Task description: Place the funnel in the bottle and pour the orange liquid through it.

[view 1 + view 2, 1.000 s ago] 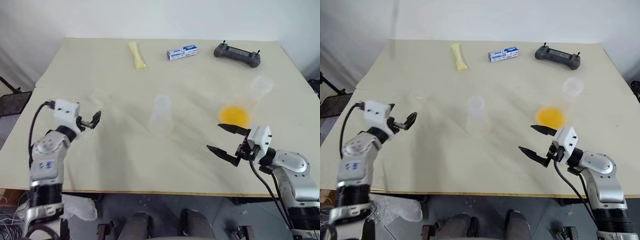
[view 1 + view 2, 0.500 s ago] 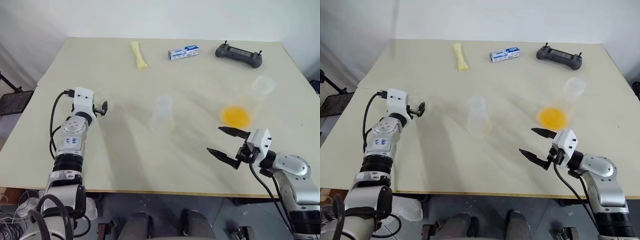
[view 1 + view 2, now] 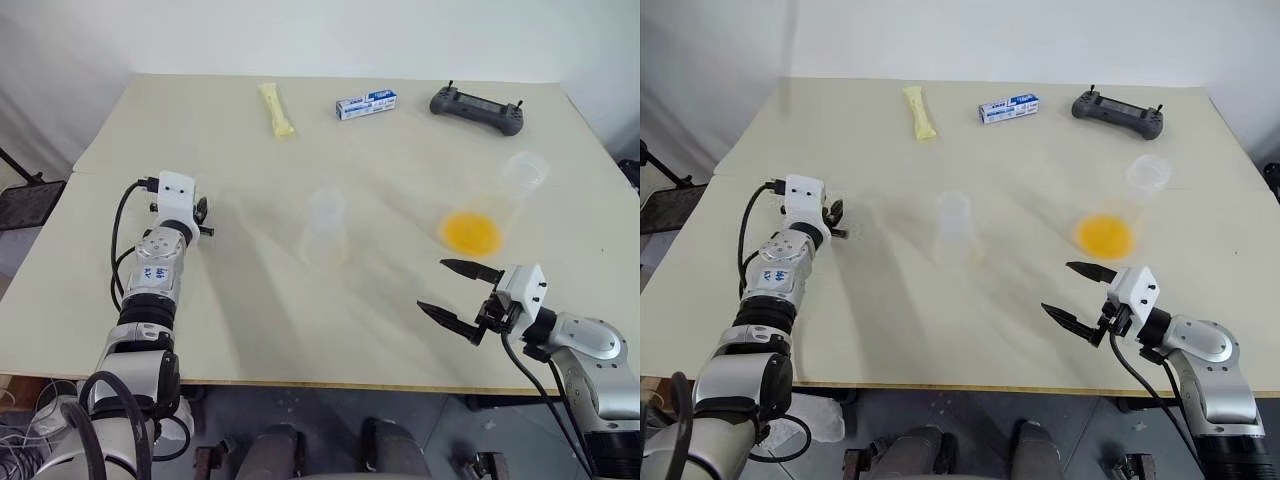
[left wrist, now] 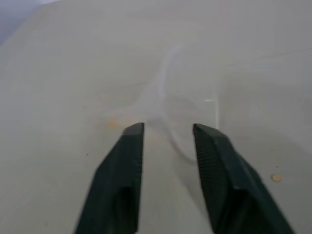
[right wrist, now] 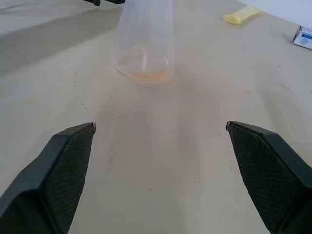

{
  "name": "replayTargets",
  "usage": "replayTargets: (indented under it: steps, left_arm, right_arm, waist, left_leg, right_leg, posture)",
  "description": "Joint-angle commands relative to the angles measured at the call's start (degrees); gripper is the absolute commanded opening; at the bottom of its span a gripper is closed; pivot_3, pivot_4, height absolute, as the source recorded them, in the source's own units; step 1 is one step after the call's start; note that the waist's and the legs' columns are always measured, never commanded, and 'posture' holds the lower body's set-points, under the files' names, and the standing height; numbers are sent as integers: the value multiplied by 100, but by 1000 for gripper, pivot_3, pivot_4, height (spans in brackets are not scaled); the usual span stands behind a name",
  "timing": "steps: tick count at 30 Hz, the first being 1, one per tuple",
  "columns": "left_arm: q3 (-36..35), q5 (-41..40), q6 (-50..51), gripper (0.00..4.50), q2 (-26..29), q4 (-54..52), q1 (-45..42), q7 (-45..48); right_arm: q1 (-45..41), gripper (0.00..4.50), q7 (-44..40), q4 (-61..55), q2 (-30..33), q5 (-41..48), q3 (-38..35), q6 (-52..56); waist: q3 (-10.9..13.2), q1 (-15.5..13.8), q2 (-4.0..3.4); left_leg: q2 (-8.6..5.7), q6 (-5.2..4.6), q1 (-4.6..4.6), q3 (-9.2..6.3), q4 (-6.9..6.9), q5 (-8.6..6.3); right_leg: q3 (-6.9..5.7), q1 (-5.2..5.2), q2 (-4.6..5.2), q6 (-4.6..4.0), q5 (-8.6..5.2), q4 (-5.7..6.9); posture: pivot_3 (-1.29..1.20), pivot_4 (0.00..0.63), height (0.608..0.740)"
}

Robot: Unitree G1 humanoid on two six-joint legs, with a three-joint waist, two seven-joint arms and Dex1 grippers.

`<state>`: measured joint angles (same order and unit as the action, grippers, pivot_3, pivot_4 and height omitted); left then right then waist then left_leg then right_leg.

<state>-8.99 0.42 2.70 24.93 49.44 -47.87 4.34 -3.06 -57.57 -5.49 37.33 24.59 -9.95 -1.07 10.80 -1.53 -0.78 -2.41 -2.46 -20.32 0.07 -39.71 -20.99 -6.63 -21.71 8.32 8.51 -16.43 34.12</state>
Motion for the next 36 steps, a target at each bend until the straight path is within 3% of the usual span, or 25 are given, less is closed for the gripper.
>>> replayTargets:
  steps: [1,2,12,17,21,26,29,31,36]
  left_arm:
    - [3,12,-68,336,65,-61,-96,14]
    - [0,5,-60,17,84,-77,-101,34]
    - [-38,-55,-172,17,292,-355,-67,285]
    - [-226,-801,257,17,234,-1608,134,1261]
    - [-539,-1783,1279,17,220,-2751,212,1931]
    - [-558,-2555,3420,17,680,-3536,-47,2343]
    - [-307,-2742,4201,17,988,-3826,-6,2765]
    - [-58,-2766,4507,17,1234,-4152,236,3106]
    - [94,-2545,3592,17,1452,-4948,1619,3741]
  right_arm:
    - [0,4500,16,-201,77,89,-205,-65]
    - [-1,4500,16,-194,80,88,-213,-73]
    - [27,4500,64,-169,48,65,-217,-116]
    - [52,4500,110,-162,33,55,-228,-136]
    - [109,4500,151,-171,11,49,-235,-162]
    - [103,4500,239,-150,-72,21,-195,-224]
    - [112,4500,296,-151,-115,-8,-171,-272]
    - [151,4500,325,-195,-138,-14,-175,-275]
    - [366,4500,421,-338,-192,-28,-205,-304]
  waist:
    - [0,-3,0]
    - [0,-6,0]
    - [1,4,1]
    - [3,-6,5]
    - [3,3,6]
    - [3,21,6]
    - [3,28,5]
    - [3,32,5]
    - [2,34,1]
  left_leg:
    - [0,0,0,0,0,0]
    - [0,0,0,0,0,0]
    - [1,0,1,2,-3,0]
    - [0,0,-2,-3,-7,0]
    - [0,0,-5,-8,-10,0]
    - [2,0,-2,-7,-10,0]
    - [5,0,-1,-7,-10,0]
    - [5,1,0,-7,-9,0]
    - [5,4,6,-7,1,-2]
  right_leg:
    - [0,0,0,0,0,0]
    - [0,0,0,0,0,0]
    - [2,0,-1,0,0,4]
    - [0,0,3,0,0,5]
    - [-1,0,5,0,0,4]
    - [1,0,0,0,0,8]
    - [3,0,-5,0,0,9]
    - [6,0,-5,0,0,9]
    - [28,1,-3,-2,-1,4]
  posture:
    - [0,150,740]
    - [0,150,740]
    - [0,150,740]
    - [0,150,740]
    - [0,150,740]
    - [0,150,740]
    - [0,150,740]
    - [0,150,740]
    - [0,150,740]
